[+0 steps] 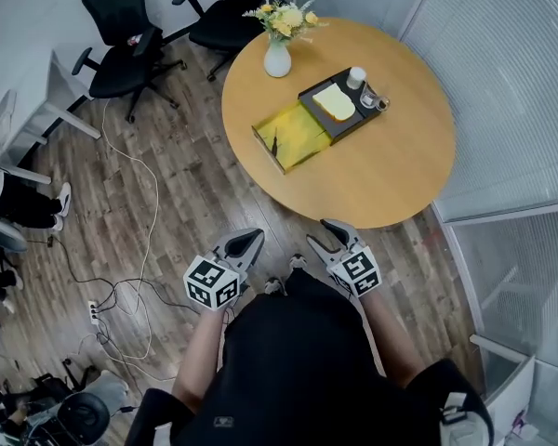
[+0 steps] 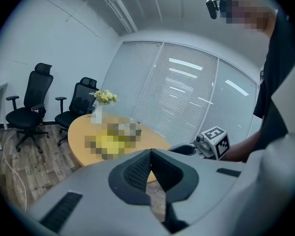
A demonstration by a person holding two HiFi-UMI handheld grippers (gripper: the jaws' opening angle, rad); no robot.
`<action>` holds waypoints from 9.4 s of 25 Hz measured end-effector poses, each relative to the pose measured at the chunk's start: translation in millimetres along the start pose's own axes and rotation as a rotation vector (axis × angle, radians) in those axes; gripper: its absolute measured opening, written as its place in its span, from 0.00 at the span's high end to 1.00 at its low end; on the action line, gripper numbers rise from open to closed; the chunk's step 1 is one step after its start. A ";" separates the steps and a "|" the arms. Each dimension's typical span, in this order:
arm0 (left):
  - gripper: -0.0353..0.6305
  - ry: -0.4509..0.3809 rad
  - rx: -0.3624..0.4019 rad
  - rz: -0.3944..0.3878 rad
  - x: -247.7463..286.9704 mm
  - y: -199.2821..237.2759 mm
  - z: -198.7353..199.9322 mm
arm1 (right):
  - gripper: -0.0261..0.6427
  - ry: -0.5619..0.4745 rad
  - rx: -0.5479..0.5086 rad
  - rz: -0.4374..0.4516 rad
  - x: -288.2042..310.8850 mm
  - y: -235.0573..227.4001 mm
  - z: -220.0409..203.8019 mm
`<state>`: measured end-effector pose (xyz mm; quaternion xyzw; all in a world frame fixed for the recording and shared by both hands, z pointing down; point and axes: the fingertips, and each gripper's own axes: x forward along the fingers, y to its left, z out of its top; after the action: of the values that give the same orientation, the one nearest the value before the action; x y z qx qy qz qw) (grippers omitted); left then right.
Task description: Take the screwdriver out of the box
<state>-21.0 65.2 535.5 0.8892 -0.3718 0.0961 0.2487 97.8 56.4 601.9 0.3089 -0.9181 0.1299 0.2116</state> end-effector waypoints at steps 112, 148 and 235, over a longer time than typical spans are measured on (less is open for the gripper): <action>0.94 0.149 -0.010 -0.259 131.4 232.0 112.3 | 0.81 0.514 0.264 -0.095 304.8 -163.5 -2.0; 0.94 0.146 -0.012 -0.264 132.4 238.4 113.5 | 0.88 0.707 0.068 -0.087 323.3 -170.0 -31.1; 0.94 0.131 0.108 -0.390 97.2 198.8 106.9 | 0.88 0.161 0.188 -0.304 189.1 -100.2 54.9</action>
<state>-94.9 -168.6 552.1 0.9483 -0.1701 0.1235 0.2379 7.2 -138.4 653.3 0.4510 -0.8249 0.2058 0.2717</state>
